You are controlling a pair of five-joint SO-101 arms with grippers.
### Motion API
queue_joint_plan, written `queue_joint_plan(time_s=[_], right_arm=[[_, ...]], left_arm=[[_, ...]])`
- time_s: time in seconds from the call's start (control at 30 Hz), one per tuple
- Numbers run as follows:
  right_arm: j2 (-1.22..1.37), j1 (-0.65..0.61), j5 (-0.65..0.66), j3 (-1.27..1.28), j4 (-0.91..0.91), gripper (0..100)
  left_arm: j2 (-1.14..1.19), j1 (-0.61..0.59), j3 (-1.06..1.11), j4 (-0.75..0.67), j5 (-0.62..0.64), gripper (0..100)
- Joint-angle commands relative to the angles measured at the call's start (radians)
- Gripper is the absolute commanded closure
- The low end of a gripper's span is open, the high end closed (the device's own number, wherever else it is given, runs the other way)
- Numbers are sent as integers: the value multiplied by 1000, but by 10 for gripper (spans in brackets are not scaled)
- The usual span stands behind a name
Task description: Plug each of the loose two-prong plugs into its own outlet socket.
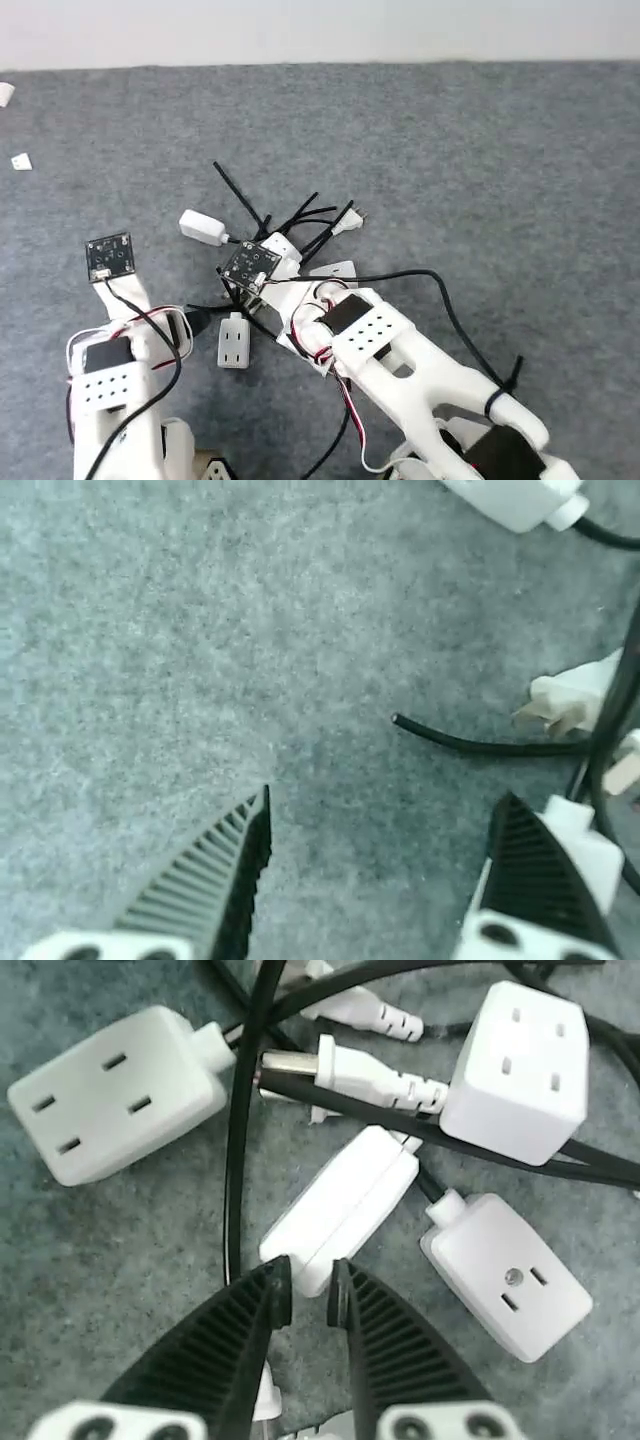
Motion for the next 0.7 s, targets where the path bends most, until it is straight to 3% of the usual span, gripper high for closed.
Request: queue_joint_plan(time_s=[0.0, 0.13, 0.23, 0.4, 0.53, 0.67], right_arm=[[10, -5, 5, -21, -27, 941], [58, 127, -31, -118, -70, 941], [101, 203, -74, -215, 41, 941], [-45, 67, -74, -213, 225, 941], [-248, -51, -64, -49, 243, 936], [-300, -65, -2, 80, 240, 936]], left_arm=[[31, -2, -47, -37, -11, 675], [35, 0, -48, -37, -11, 675], [35, 0, -48, -55, -9, 675], [37, 2, -45, -87, 8, 675], [37, 2, -45, -87, 23, 675], [37, 2, -45, -87, 23, 675]])
